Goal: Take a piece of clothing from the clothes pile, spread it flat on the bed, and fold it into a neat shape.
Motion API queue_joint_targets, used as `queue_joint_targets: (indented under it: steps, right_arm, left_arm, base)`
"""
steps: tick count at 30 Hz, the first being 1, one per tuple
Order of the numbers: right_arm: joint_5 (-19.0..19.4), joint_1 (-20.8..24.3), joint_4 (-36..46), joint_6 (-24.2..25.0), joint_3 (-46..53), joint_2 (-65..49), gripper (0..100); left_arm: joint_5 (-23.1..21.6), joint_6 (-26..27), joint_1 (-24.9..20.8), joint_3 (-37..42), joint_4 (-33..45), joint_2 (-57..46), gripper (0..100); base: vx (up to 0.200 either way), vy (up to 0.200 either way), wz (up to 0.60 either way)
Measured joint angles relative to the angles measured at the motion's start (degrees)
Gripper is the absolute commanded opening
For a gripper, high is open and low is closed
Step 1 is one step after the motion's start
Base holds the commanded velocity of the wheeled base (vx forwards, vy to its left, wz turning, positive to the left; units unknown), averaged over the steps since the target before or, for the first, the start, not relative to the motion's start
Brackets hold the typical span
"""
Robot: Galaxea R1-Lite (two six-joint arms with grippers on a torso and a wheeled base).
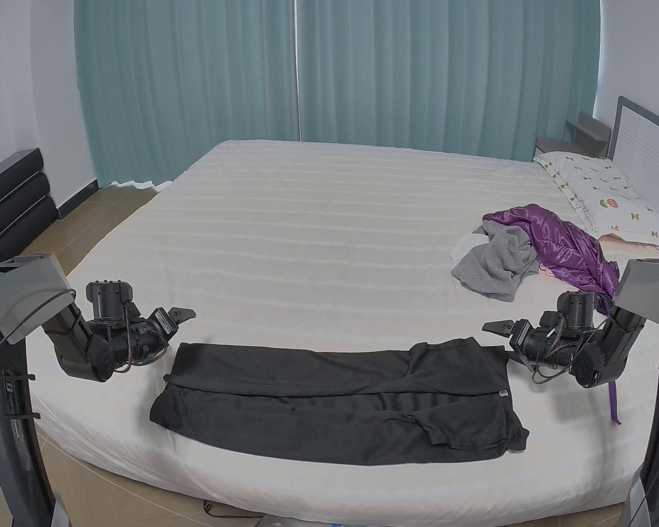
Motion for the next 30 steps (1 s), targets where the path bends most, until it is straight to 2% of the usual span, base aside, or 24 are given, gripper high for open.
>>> queue_joint_targets:
  steps: [6, 7, 16, 22, 30]
  right_arm:
    - [0.0, -0.5, 0.0, 0.5, -2.5, 2.6, 100]
    - [-0.1, -0.5, 0.0, 0.5, -2.6, 2.8, 100]
    - [-0.7, -0.3, -0.1, 0.6, -2.8, 3.8, 100]
    - [-1.2, -0.2, 0.0, 0.7, -3.0, 3.9, 100]
    - [-4.3, 0.6, 0.2, 0.7, -4.1, 4.7, 100]
  left_arm:
    - [0.0, 2.5, -0.7, -2.6, 0.5, 3.0, 100]
    - [0.0, 2.6, -0.7, -2.7, 0.6, 3.3, 0]
    - [1.0, 2.6, -0.9, -2.9, 0.0, 4.6, 0]
    - [4.1, 2.4, -0.5, -2.7, -0.1, 4.8, 0]
    - [4.8, 1.5, 0.3, -3.0, -0.5, 4.9, 0]
  base:
    - [0.000, 0.000, 0.00]
    - [0.000, 0.000, 0.00]
    - [0.000, 0.000, 0.00]
    - [0.000, 0.000, 0.00]
    - [0.000, 0.000, 0.00]
